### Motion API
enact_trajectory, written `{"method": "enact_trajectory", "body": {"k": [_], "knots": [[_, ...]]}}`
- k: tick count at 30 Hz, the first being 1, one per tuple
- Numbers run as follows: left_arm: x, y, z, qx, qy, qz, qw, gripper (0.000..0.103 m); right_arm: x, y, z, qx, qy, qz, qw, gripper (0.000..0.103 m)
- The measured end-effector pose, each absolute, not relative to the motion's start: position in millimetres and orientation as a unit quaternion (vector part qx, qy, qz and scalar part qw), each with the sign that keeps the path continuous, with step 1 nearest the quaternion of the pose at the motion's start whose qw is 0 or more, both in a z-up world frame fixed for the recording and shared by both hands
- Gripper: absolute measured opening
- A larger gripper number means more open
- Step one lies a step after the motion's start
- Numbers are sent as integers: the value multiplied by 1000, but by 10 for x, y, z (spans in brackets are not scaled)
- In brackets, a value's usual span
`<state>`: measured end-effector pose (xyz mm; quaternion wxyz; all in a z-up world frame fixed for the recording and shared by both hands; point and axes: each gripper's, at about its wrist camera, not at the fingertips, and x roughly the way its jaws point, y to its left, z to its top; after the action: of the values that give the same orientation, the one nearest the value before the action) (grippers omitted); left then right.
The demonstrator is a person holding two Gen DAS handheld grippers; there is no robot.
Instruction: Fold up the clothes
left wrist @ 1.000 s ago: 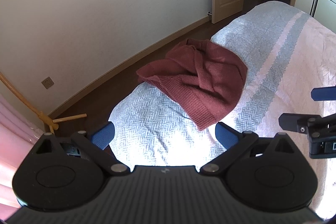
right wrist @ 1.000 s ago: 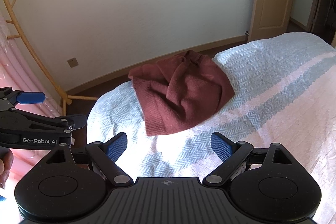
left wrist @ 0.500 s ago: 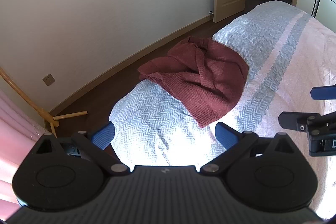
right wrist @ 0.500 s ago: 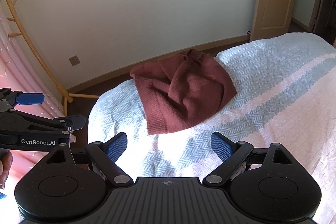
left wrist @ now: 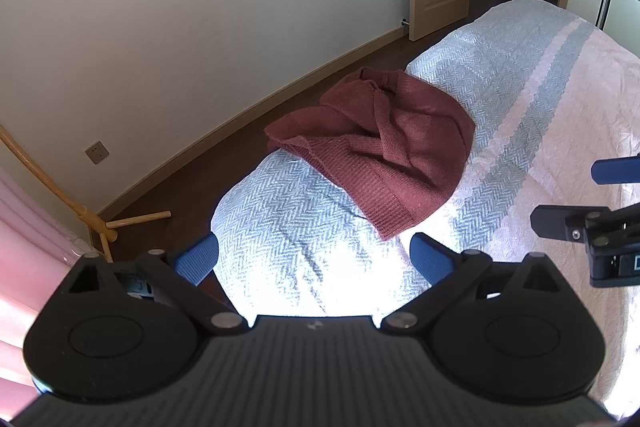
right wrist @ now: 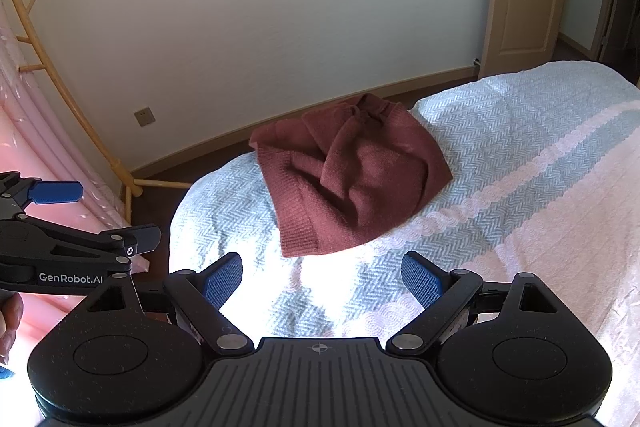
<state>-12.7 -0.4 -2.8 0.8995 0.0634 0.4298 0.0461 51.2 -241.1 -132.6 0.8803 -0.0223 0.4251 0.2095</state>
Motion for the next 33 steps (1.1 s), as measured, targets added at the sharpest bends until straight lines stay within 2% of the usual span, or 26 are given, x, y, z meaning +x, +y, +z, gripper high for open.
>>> {"method": "enact_trajectory", "body": {"k": [9, 20, 33], "knots": [[-216, -85, -17, 79, 426, 52, 900, 101, 454, -2603, -1341, -11, 421, 223, 879, 89], [-148, -145, -168, 149, 423, 28, 893, 101, 417, -2817, -1356, -41, 400, 238, 884, 89], [1322, 283, -811, 230, 411, -122, 873, 100, 1431, -2438, -1747, -16, 444, 180, 878, 89]]}}
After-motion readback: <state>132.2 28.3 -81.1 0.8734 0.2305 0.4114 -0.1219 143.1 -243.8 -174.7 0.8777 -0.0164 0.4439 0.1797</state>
